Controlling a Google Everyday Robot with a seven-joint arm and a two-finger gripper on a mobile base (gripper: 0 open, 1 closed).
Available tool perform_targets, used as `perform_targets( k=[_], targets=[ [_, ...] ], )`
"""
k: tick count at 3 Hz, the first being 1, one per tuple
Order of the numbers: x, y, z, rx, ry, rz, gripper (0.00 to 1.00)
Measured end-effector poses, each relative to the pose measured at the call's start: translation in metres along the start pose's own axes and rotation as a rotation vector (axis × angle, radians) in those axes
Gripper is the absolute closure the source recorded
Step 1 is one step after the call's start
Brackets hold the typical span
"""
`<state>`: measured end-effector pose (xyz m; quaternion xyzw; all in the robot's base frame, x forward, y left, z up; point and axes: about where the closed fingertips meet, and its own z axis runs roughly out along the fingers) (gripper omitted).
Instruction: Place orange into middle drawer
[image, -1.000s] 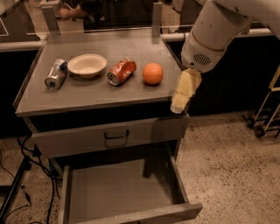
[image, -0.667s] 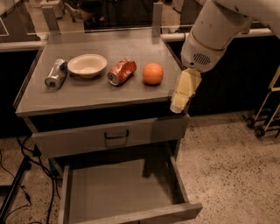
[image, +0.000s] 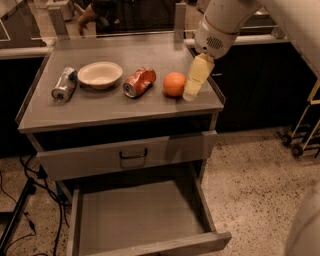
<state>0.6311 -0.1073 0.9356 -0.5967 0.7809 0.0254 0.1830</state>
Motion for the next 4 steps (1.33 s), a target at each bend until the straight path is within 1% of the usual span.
perform_targets(
  k=[1,2,3,4],
  targets=[
    [-0.003,-0.003,-0.003,0.009,-0.009,0.000,0.00],
    [-0.003,0.002,0.006,-0.032,-0.034,0.021,0.00],
    [-0.021,-0.003,0.019,-0.058,-0.072,0.035,0.00],
    [-0.055,-0.021,0.042,-0.089,-0.087,0.014,0.00]
  ],
)
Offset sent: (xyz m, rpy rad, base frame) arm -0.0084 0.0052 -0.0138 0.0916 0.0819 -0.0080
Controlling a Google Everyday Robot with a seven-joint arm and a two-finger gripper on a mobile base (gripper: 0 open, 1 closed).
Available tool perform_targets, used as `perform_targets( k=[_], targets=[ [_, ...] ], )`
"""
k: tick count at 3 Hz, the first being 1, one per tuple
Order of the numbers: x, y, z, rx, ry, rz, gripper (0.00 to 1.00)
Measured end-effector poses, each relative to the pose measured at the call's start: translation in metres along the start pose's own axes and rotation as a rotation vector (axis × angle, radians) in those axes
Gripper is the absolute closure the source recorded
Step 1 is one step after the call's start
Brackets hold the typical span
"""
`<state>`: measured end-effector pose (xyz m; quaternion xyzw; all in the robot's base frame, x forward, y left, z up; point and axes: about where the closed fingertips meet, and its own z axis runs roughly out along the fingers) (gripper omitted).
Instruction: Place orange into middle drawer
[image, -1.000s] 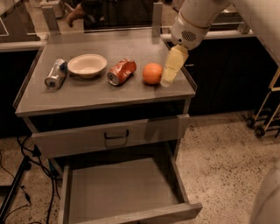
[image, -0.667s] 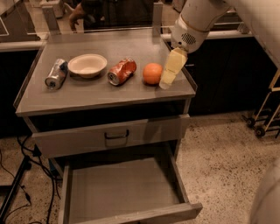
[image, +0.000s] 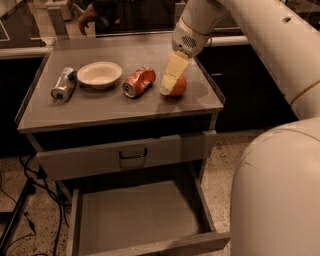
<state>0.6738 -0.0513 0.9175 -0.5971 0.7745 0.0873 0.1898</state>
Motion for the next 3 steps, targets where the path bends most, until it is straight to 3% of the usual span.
perform_targets(
  k=[1,2,3],
  targets=[
    [0.000,-0.001,0.001,0.002,-0.003,0.002,0.00],
    [0.010,-0.017,0.012,-0.003,0.004,0.045,0.00],
    [0.027,-0.050,0.029,0.003,0.012,0.107,0.00]
  ],
)
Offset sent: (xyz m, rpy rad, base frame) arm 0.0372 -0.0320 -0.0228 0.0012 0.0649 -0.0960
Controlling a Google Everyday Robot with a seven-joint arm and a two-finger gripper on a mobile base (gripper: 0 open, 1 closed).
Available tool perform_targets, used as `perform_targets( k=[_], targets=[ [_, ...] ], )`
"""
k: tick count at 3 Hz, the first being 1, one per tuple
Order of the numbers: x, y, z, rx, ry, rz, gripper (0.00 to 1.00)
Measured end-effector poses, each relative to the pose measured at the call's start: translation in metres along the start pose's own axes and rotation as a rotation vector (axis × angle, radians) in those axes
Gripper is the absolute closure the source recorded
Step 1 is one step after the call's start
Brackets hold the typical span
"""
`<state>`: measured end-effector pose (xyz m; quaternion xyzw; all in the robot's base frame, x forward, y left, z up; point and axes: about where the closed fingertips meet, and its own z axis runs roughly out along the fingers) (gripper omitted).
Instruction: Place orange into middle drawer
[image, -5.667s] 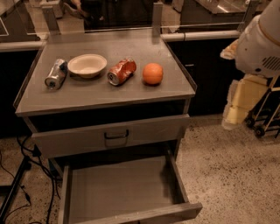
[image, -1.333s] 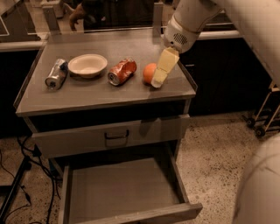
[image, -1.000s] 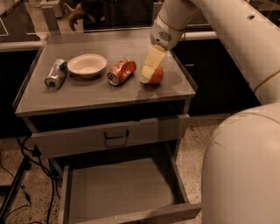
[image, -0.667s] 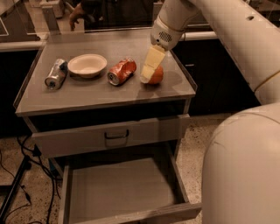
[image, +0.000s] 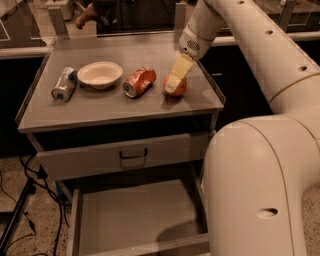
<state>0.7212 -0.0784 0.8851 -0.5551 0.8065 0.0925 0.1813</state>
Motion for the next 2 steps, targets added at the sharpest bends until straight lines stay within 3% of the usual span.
perform_targets(
  k=[1,2],
  targets=[
    [-0.004,-0.003,0.003,0.007,-0.009,-0.001,0.00],
    [-0.009,-0.002,0.016,-0.016,-0.015,0.003,0.00]
  ],
)
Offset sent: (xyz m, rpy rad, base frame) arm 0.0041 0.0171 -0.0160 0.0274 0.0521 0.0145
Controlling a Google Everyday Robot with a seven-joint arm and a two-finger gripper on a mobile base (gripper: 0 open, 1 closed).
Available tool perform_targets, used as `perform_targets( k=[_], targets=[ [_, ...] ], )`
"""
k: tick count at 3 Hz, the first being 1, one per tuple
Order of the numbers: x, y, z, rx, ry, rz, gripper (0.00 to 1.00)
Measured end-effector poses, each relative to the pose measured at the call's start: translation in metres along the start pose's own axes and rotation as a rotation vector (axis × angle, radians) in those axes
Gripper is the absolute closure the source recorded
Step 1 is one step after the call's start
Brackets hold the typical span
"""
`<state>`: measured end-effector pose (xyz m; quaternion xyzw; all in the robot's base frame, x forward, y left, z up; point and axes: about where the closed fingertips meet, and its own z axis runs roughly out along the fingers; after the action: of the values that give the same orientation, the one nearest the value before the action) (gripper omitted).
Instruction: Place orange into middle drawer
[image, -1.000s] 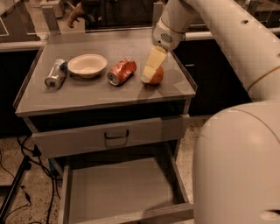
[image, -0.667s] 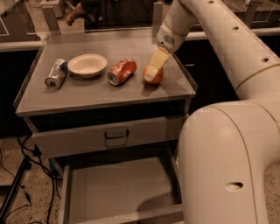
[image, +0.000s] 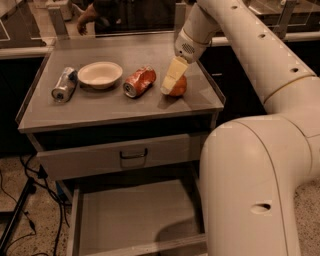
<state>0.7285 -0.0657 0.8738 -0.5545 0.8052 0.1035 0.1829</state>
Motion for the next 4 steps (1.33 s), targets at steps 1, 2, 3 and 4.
perform_targets(
  k=[1,2,3,4],
  targets=[
    [-0.0094,0.0051,0.0309,-0.033,0.012,0.009,0.00],
    [-0.0094,0.0051,0.0309,-0.033,0.012,0.009,0.00],
    [-0.0094,0.0051,0.0309,-0.033,0.012,0.009,0.19],
    [-0.0094,0.0051,0.0309,-0.033,0.012,0.009,0.42]
  ],
)
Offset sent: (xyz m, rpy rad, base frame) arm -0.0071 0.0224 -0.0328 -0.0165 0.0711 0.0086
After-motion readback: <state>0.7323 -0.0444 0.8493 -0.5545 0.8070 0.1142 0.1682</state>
